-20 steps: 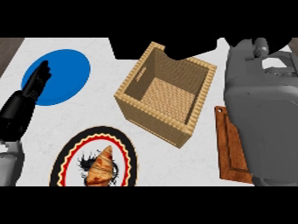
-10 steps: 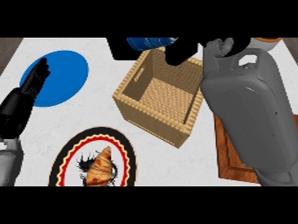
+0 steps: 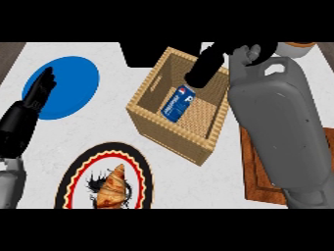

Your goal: Pick the can from the cutting board and place it in the basket

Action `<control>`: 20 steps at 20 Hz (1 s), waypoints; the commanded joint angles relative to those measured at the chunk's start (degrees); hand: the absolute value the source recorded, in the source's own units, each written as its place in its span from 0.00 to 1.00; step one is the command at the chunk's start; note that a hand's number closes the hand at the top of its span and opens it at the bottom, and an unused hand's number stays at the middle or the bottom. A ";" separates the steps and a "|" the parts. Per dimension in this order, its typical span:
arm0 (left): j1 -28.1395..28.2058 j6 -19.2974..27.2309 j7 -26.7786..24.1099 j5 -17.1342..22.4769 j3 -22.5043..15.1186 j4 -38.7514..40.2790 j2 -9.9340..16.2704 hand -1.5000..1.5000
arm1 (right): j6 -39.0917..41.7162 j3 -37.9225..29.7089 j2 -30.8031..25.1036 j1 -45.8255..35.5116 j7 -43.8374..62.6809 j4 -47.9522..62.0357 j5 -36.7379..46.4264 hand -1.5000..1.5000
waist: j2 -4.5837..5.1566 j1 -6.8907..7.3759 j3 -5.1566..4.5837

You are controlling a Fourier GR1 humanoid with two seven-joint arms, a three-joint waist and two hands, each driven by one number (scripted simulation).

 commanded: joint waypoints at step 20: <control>-1.34 0.34 2.48 -0.31 0.50 0.10 -0.84 0.50 | -25.90 -22.60 -2.72 11.50 2.02 -22.04 3.27 0.00 | -0.20 -1.15 0.08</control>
